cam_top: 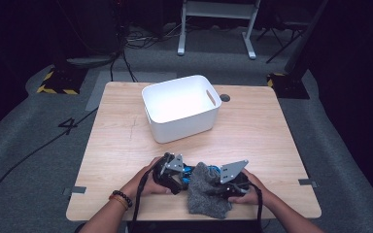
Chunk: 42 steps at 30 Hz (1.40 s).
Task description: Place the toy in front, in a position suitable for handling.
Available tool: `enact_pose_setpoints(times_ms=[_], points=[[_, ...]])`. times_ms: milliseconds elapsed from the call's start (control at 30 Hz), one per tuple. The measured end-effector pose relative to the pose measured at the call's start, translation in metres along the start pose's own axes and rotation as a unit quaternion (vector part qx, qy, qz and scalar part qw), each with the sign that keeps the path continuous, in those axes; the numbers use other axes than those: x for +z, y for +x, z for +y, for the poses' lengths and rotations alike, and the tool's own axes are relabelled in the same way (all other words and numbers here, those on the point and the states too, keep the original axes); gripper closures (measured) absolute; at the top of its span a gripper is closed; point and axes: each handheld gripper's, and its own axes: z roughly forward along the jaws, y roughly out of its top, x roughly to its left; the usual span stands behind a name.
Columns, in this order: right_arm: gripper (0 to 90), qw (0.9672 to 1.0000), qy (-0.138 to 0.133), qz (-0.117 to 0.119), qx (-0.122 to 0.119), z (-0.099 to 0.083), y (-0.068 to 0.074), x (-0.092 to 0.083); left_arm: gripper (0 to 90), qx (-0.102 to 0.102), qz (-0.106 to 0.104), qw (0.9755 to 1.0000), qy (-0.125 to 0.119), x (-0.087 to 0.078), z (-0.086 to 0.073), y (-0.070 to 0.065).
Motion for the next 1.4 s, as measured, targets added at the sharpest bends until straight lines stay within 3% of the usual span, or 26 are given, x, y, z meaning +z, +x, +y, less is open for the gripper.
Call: enact_pose_setpoints(times_ms=[100, 267, 467, 600, 733, 867, 1033, 1167, 1267, 1400], points=[[76.6, 0.9998, 0.020, -0.006, -0.003, 0.001, 0.002, 0.012, 22.8, -0.001, -0.003, 1.0000, 0.000, 0.000, 0.000, 0.000], [76.8, 0.9995, 0.027, -0.016, 0.003, -0.006, 0.000, 0.008, 23.7, 0.001, -0.004, 1.0000, 0.000, 0.000, 0.000, 0.000], [77.2, 0.9989, 0.038, -0.019, 0.018, -0.022, -0.004, -0.011, 24.1, 0.001, -0.005, 1.0000, 0.000, 0.000, 0.000, 0.001], [77.1, 0.9975, 0.044, -0.029, 0.048, -0.042, -0.013, -0.030, 24.1, 0.001, -0.005, 1.0000, -0.001, 0.000, 0.000, 0.001], [77.1, 0.9931, 0.051, -0.071, 0.078, -0.056, -0.031, -0.050, 24.1, 0.002, -0.005, 1.0000, -0.001, 0.000, 0.000, 0.001], [77.1, 0.9852, 0.040, -0.119, 0.117, -0.068, -0.049, -0.061, 24.1, 0.002, -0.006, 1.0000, -0.001, 0.000, 0.000, 0.001], [76.6, 0.9782, 0.024, -0.155, 0.136, -0.067, -0.061, -0.058, 24.2, 0.005, -0.007, 1.0000, -0.002, 0.003, 0.003, 0.000], [76.5, 0.9751, 0.008, -0.167, 0.146, -0.064, -0.070, -0.051, 24.3, 0.008, -0.009, 0.9999, -0.003, 0.008, 0.008, 0.000], [76.9, 0.9776, -0.003, -0.152, 0.146, -0.060, -0.073, -0.046, 24.2, 0.006, -0.008, 1.0000, -0.001, 0.008, 0.008, 0.000], [77.6, 0.9813, 0.006, -0.134, 0.138, -0.057, -0.067, -0.045, 23.8, 0.006, -0.009, 0.9999, -0.001, 0.010, 0.011, 0.002]])
